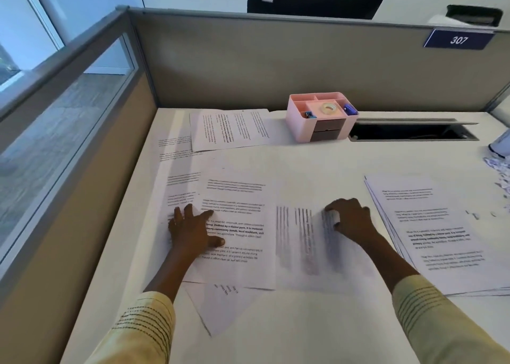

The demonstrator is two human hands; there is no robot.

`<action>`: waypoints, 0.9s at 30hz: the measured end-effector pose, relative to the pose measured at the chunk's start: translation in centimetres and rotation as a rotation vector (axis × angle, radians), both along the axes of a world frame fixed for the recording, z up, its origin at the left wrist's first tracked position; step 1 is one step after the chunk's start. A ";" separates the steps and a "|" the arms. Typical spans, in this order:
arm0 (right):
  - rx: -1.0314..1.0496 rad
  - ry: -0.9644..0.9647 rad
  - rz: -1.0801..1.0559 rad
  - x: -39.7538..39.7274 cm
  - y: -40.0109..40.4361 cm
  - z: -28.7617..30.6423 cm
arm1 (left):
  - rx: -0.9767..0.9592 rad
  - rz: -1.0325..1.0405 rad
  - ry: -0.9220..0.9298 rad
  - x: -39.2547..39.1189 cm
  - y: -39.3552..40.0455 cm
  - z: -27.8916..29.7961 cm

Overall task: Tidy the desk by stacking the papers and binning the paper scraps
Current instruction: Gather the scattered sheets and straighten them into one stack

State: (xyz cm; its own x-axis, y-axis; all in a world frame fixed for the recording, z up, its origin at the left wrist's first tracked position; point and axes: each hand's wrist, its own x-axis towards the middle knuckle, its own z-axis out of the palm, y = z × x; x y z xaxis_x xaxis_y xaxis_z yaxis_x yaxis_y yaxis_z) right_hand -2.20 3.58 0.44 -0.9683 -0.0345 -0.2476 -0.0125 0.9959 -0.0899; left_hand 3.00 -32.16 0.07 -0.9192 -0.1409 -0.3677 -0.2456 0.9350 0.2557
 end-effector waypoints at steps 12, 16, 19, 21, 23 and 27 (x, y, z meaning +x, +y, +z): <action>-0.694 0.137 0.229 0.8 -8.1 -2.1 | -0.018 -0.112 0.021 0.5 1.1 -0.9; -0.502 0.347 -0.228 2.4 -6.7 -1.3 | -0.020 0.172 0.287 1.4 0.3 -1.2; -0.027 0.251 -0.529 4.1 -4.9 -1.3 | -0.031 0.412 0.276 1.7 -0.9 -1.0; 0.012 0.166 -0.584 4.8 -4.8 -0.9 | -0.035 0.483 0.213 1.5 -1.3 -0.8; -0.055 -0.001 -0.593 4.4 -5.0 -0.5 | 0.070 0.523 0.214 1.1 -1.4 -0.6; -0.151 -0.035 -0.556 2.8 -5.5 0.1 | 0.434 0.632 0.238 -0.2 -1.3 -0.3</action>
State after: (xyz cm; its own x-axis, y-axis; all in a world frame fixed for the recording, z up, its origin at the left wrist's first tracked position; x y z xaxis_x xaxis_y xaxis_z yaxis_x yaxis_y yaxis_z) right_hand 0.60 -1.95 0.50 -0.8423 0.4398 -0.3116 0.5147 0.8279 -0.2229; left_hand 2.83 -33.42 -0.23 -0.7740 -0.5504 -0.3131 -0.5883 0.4421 0.6771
